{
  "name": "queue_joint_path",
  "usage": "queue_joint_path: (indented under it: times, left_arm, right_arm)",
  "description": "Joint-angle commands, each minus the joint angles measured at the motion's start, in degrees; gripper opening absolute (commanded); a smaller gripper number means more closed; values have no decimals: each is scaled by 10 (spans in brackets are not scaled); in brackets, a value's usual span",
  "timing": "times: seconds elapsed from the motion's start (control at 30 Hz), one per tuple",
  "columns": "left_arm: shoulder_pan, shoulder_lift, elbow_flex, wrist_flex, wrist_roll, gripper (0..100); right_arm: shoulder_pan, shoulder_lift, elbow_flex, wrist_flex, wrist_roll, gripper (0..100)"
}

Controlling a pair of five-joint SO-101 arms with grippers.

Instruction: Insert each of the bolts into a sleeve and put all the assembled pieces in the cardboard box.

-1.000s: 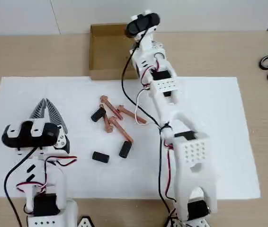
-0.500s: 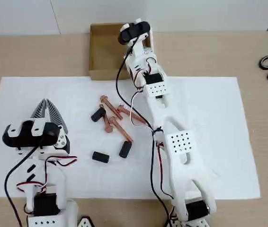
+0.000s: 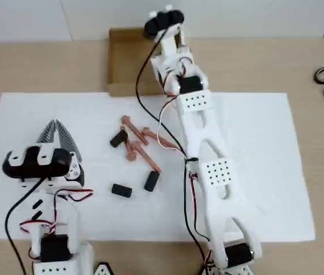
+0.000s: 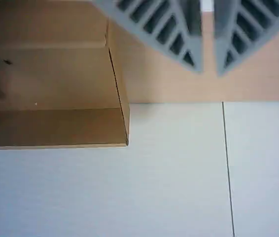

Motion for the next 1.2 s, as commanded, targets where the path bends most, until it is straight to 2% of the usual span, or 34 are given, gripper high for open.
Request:
queue_joint_path:
  times: [0.0, 0.27, 0.43, 0.5, 0.67, 0.9, 1.03, 1.17]
  left_arm:
    - [-2, -7, -4, -11, 2, 6]
    - [-2, -7, -2, -11, 0, 6]
    - [-2, -7, -1, -11, 0, 6]
    - [-2, -7, -1, -11, 0, 6]
    - [-33, -7, -1, -11, 2, 6]
    - [-188, -7, -1, -11, 3, 6]
    - [-240, -7, -1, -11, 4, 6]
    - [-247, -7, -1, -10, 4, 6]
  right_arm:
    - [-4, -18, -91, 126, 2, 224]
    - [0, -161, -92, 291, 0, 224]
    - [-51, -240, -91, 437, -1, 224]
    - [-75, -239, -86, 444, -13, 224]
    - [-135, -238, -62, 445, -167, 224]
    - [-167, -238, 62, 444, -350, 225]
    - [-191, -244, 131, 444, -423, 225]
    - [-233, -244, 135, 444, -458, 224]
